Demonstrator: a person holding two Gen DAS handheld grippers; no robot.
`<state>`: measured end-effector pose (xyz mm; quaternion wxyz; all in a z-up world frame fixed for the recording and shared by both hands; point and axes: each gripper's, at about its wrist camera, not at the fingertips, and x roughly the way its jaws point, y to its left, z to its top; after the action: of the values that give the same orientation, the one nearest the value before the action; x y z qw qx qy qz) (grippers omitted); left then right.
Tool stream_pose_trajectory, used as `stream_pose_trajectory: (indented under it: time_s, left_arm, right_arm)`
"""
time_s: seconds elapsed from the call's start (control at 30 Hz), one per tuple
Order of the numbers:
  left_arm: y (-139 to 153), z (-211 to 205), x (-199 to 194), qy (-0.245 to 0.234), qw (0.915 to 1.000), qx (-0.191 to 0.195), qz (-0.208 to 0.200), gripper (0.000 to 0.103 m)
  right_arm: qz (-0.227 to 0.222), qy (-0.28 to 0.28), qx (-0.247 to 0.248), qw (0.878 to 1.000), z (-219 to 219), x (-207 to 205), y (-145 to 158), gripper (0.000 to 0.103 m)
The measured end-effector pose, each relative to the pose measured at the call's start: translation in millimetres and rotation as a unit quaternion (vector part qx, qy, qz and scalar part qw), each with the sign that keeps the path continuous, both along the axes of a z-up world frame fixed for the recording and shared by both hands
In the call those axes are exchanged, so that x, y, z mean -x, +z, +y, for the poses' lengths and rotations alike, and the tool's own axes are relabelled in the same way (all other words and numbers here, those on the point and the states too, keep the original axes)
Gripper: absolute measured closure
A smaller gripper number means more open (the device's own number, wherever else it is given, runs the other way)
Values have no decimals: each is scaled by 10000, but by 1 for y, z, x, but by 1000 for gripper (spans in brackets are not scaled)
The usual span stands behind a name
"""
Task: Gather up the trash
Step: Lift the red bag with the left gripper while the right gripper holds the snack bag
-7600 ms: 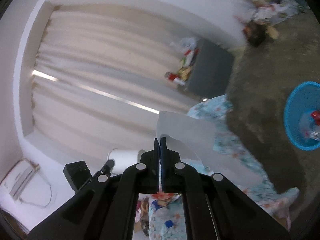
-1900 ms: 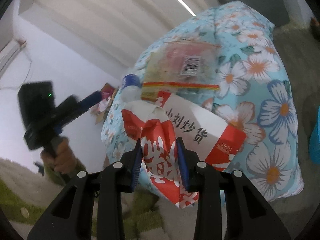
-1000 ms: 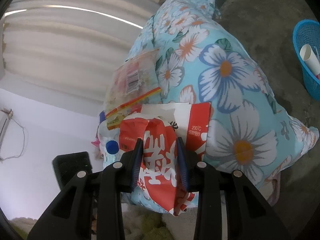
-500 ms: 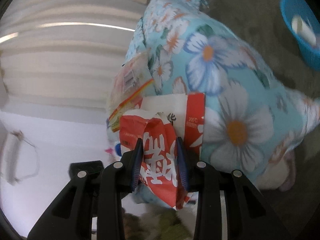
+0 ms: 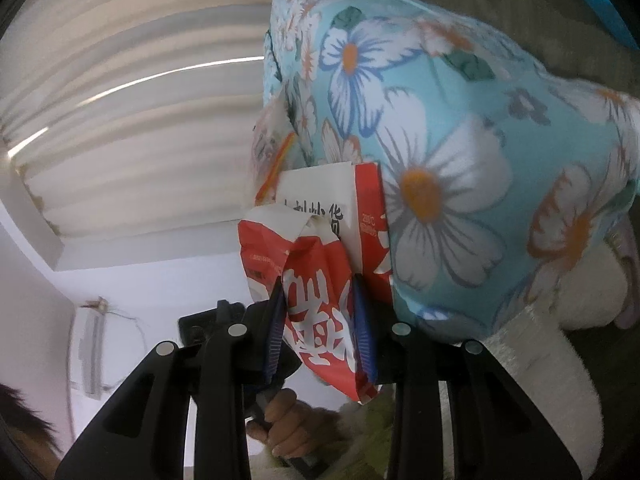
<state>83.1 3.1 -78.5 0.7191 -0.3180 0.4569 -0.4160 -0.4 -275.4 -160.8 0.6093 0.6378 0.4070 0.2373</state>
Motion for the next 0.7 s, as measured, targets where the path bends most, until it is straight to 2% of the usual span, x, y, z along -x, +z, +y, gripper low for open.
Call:
stream_pose_trajectory:
  time_s: [0.23, 0.4, 0.57, 0.7]
  left_arm:
    - [-11, -5, -6, 43, 9995, -281, 123, 75]
    - [-9, -3, -3, 11, 9995, -301, 66, 79]
    - [-13, 2, -5, -40, 9997, -218, 131, 81]
    - [-15, 8, -6, -62, 9994, -248, 225, 81]
  right_arm:
    - [-1, 98, -80, 9999, 4, 4, -4, 72]
    - [-15, 146, -66, 9999, 5, -5, -4, 71]
    - [-61, 288, 562, 9980, 8, -13, 12, 66]
    - [-170, 172, 1097, 9937, -7, -10, 29, 55]
